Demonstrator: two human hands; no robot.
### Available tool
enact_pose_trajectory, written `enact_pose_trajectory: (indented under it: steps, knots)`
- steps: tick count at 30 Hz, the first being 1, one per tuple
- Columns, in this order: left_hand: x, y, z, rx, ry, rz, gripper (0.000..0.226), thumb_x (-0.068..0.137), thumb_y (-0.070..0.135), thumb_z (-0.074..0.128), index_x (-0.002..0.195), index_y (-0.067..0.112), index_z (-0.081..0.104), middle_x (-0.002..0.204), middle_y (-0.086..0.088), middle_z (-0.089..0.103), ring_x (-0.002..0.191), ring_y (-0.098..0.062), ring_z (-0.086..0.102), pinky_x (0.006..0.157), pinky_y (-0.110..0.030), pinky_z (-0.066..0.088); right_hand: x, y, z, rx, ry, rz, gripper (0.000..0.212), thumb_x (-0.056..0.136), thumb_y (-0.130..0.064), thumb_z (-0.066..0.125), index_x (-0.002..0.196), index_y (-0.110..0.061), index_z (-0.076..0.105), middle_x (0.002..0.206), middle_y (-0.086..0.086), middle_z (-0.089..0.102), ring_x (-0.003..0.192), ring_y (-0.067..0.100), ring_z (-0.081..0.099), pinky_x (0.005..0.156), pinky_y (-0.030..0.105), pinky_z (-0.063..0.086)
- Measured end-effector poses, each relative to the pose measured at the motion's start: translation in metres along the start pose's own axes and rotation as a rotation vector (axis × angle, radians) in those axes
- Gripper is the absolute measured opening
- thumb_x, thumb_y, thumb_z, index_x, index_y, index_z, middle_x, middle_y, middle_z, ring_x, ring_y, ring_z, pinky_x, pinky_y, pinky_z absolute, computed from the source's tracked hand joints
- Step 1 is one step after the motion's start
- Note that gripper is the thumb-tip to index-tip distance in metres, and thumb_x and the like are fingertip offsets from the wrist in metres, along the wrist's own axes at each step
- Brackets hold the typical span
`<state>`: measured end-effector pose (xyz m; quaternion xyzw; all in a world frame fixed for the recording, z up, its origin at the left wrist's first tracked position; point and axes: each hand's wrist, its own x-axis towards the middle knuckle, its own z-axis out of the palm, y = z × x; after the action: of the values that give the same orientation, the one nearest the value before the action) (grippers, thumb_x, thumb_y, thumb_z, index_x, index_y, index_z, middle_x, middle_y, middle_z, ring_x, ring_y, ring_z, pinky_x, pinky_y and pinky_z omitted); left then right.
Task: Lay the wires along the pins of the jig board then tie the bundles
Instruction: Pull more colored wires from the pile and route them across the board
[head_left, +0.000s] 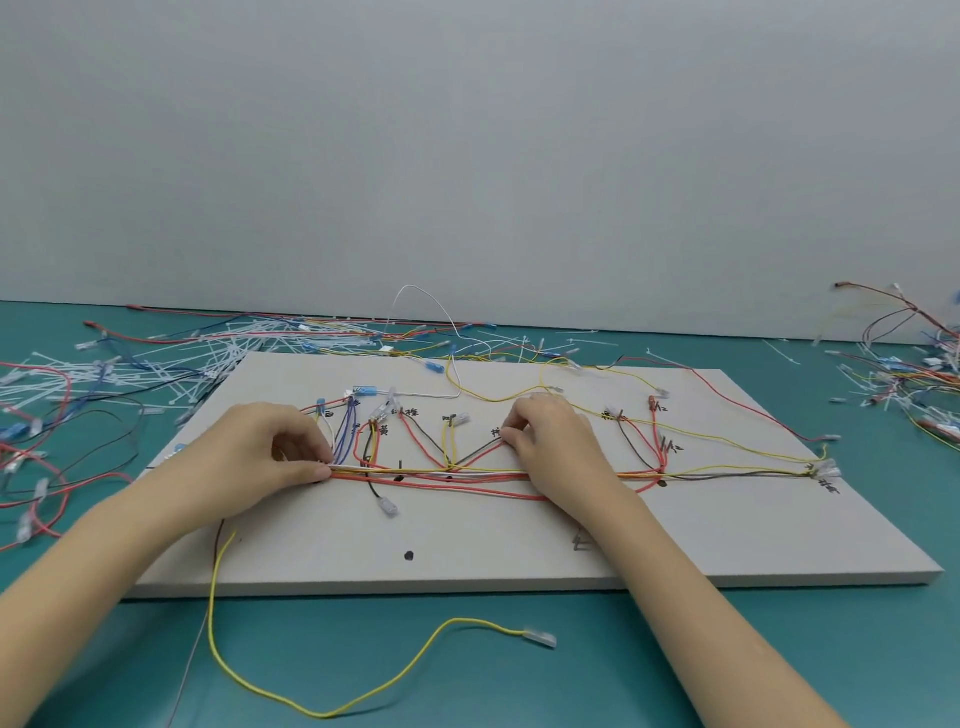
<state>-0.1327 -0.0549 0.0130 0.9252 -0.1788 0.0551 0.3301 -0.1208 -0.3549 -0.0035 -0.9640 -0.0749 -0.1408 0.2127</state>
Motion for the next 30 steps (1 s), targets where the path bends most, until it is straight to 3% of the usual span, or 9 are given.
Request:
enact_pose_trajectory:
  steps: [11,15,20,26,30]
  knots:
    - [0.0,-0.002,0.006,0.028,0.022,0.015,0.024,0.074,0.007,0.082,0.066,0.027,0.071,0.07,0.01,0.067,0.071,-0.003,0.06,0.063,-0.017,0.045,0.001,0.003,-0.004,-0.091,0.013,-0.09,0.008,0.094,-0.018,0.056,0.09,-0.016,0.063,0.102,-0.001,0.064,0.104,0.019,0.049,0.085,0.031,0.031]
    - [-0.001,0.01,0.021,-0.02,-0.019,0.083,0.026,0.075,0.007,0.081,0.067,0.028,0.069,0.078,0.019,0.067,0.073,-0.004,0.061,0.061,-0.011,0.042,-0.008,0.018,-0.021,-0.054,-0.029,-0.025,0.008,0.091,-0.016,0.06,0.084,-0.017,0.063,0.098,0.001,0.064,0.1,0.02,0.052,0.084,0.031,0.038]
    - [0.002,0.03,0.044,-0.049,-0.047,0.149,0.025,0.078,0.01,0.079,0.068,0.03,0.067,0.076,0.016,0.064,0.075,-0.007,0.059,0.063,-0.013,0.042,-0.017,0.043,-0.043,0.011,-0.1,0.106,0.016,0.088,-0.014,0.062,0.074,-0.022,0.061,0.088,-0.003,0.064,0.087,0.019,0.058,0.081,0.036,0.048]
    - [0.008,0.041,0.054,-0.074,-0.075,0.17,0.025,0.079,0.01,0.078,0.069,0.029,0.067,0.073,0.01,0.065,0.073,-0.007,0.059,0.063,-0.015,0.044,-0.018,0.057,-0.051,-0.008,-0.129,0.15,0.016,0.088,-0.013,0.064,0.073,-0.02,0.063,0.08,-0.007,0.06,0.08,0.016,0.057,0.07,0.03,0.044]
    - [0.009,0.041,0.052,-0.13,-0.087,0.158,0.022,0.078,0.01,0.079,0.069,0.027,0.069,0.077,0.016,0.066,0.071,-0.006,0.062,0.061,-0.01,0.043,-0.016,0.061,-0.053,0.035,-0.127,0.183,0.015,0.086,-0.02,0.066,0.071,-0.023,0.067,0.079,-0.009,0.064,0.078,0.011,0.059,0.064,0.025,0.043]
